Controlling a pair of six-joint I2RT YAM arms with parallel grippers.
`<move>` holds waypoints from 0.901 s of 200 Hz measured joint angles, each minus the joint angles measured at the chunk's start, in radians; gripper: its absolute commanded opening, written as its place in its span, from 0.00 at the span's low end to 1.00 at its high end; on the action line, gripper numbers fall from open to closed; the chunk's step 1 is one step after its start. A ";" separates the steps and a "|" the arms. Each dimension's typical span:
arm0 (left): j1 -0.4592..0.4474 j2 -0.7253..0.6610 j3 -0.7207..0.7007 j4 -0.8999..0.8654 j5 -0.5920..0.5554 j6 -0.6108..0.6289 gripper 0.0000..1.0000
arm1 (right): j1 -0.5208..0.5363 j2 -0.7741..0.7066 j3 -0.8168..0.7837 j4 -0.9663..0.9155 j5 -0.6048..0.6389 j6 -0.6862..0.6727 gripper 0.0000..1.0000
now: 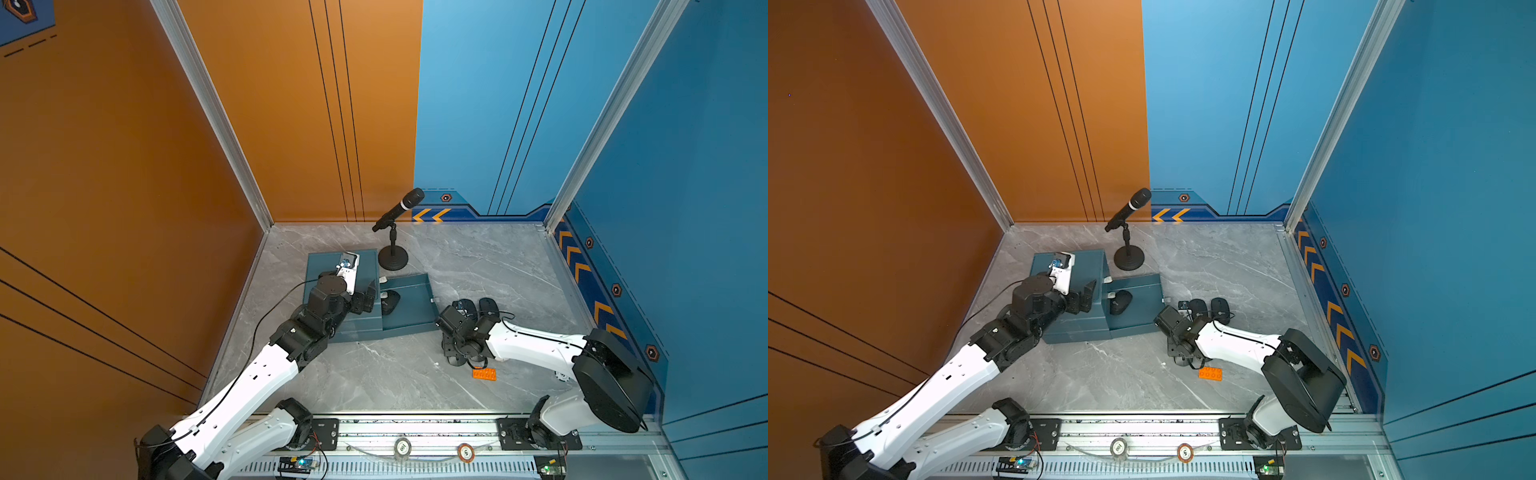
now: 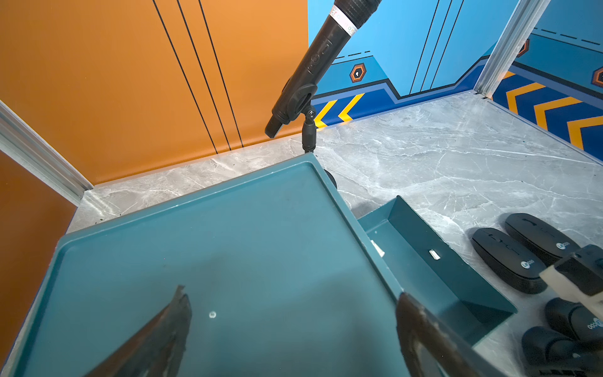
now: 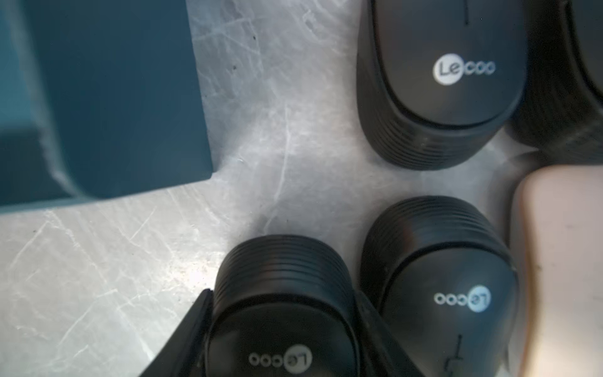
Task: Take the mice out of the drawer
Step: Place the mouse at the center of the board.
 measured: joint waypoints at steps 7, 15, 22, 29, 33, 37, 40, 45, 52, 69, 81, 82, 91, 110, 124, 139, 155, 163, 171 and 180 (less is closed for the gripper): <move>0.000 0.000 0.000 0.000 0.000 0.000 0.98 | 0.000 0.004 0.000 0.000 0.000 0.000 0.51; 0.000 0.000 0.000 0.000 0.000 0.000 0.98 | 0.000 0.008 0.000 0.000 -0.002 0.000 0.53; 0.000 0.000 0.000 0.000 0.000 0.000 0.98 | 0.000 0.013 0.000 0.000 -0.003 0.000 0.54; 0.000 0.000 0.000 0.000 0.000 0.000 0.98 | 0.000 0.017 0.000 0.000 -0.003 0.000 0.55; 0.000 0.000 0.000 0.000 0.000 0.000 0.98 | 0.000 0.019 0.000 0.000 -0.003 -0.001 0.56; 0.000 0.000 0.000 0.000 0.000 0.000 0.98 | 0.000 0.019 0.000 0.000 -0.003 0.000 0.56; 0.000 0.000 0.000 0.000 0.000 0.000 0.98 | 0.000 0.019 0.000 0.000 -0.003 -0.001 0.57; 0.000 0.000 0.000 0.000 0.000 0.000 0.98 | 0.000 0.019 0.000 0.000 -0.003 0.000 0.57; 0.000 0.000 0.000 0.000 0.000 0.000 0.98 | 0.000 0.019 0.000 0.000 -0.003 -0.001 0.59; 0.000 0.000 0.000 0.000 0.000 0.000 0.98 | 0.002 0.019 0.000 0.000 -0.002 -0.002 0.64; 0.000 0.000 0.000 0.000 0.000 0.000 0.98 | 0.003 0.019 0.000 0.000 -0.002 -0.005 0.65; 0.000 0.000 0.000 0.000 0.000 0.000 0.98 | 0.003 0.019 0.000 0.000 -0.002 -0.005 0.65; 0.000 0.000 0.000 0.000 0.000 0.001 0.98 | 0.003 0.019 0.001 0.000 -0.003 -0.007 0.66; 0.000 0.000 0.000 0.000 0.000 0.003 0.98 | 0.003 0.014 0.005 -0.001 -0.003 -0.007 0.66; 0.000 0.000 0.000 0.000 0.000 0.004 0.98 | 0.004 0.002 0.013 -0.005 -0.003 -0.007 0.66; 0.000 0.000 0.000 0.000 0.000 0.004 0.98 | 0.004 -0.025 0.029 -0.014 -0.003 -0.007 0.66; 0.000 0.000 0.000 0.000 0.000 0.004 0.98 | 0.006 -0.054 0.051 -0.023 -0.003 -0.008 0.65; 0.000 0.000 0.000 0.000 0.000 0.004 0.98 | 0.008 -0.068 0.064 -0.025 -0.003 -0.008 0.65; 0.000 0.000 0.000 0.000 0.000 0.004 0.98 | 0.010 -0.080 0.079 -0.028 -0.003 -0.009 0.65; 0.000 0.000 0.000 0.000 0.000 0.004 0.98 | 0.011 -0.089 0.100 -0.027 -0.003 -0.014 0.65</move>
